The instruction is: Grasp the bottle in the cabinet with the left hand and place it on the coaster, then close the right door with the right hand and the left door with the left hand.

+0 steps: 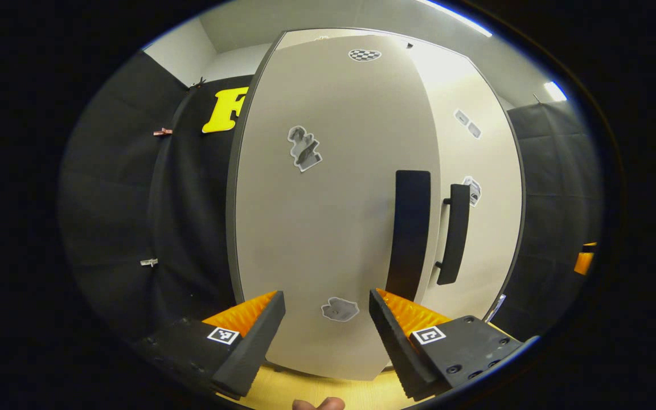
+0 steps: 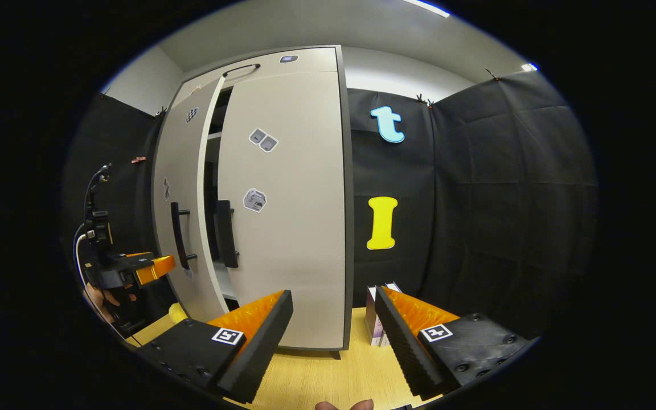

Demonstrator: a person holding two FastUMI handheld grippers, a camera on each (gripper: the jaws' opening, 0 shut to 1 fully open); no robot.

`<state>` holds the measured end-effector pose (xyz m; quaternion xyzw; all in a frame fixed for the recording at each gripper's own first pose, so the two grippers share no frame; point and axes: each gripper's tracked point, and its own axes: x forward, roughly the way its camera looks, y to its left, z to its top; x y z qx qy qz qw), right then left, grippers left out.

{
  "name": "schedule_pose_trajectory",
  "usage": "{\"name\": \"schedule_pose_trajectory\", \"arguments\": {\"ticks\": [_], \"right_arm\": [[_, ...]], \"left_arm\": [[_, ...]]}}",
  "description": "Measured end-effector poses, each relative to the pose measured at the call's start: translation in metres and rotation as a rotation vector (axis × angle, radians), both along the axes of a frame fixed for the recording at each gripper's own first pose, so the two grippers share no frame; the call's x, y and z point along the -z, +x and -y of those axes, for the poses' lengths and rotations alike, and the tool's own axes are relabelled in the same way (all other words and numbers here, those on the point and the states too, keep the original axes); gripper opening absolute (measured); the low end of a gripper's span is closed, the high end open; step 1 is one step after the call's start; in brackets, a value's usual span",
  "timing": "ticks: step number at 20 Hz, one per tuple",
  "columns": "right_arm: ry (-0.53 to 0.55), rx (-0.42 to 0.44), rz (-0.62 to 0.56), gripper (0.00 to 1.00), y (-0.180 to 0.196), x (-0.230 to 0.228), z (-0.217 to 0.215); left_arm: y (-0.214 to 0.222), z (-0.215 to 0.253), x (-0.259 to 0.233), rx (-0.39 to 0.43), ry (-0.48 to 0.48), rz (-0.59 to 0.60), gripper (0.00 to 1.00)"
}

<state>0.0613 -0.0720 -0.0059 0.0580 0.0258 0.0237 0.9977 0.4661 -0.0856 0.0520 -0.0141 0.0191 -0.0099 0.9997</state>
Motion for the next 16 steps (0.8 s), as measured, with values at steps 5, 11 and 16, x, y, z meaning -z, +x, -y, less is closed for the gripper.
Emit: {"name": "schedule_pose_trajectory", "arguments": {"ticks": [5, 11, 16], "right_arm": [[-0.004, -0.017, 0.016, 0.97, -0.007, -0.009, -0.013], [-0.015, -0.039, 0.031, 0.97, -0.015, -0.015, -0.031], [-0.017, -0.060, 0.041, 0.97, -0.020, -0.020, -0.048]], "left_arm": [[-0.032, -0.003, -0.007, 0.022, 0.005, 0.000, 0.95], [-0.075, -0.005, -0.022, 0.046, 0.045, 0.019, 0.95], [-0.107, -0.010, -0.031, 0.062, 0.060, 0.034, 0.95]]}}
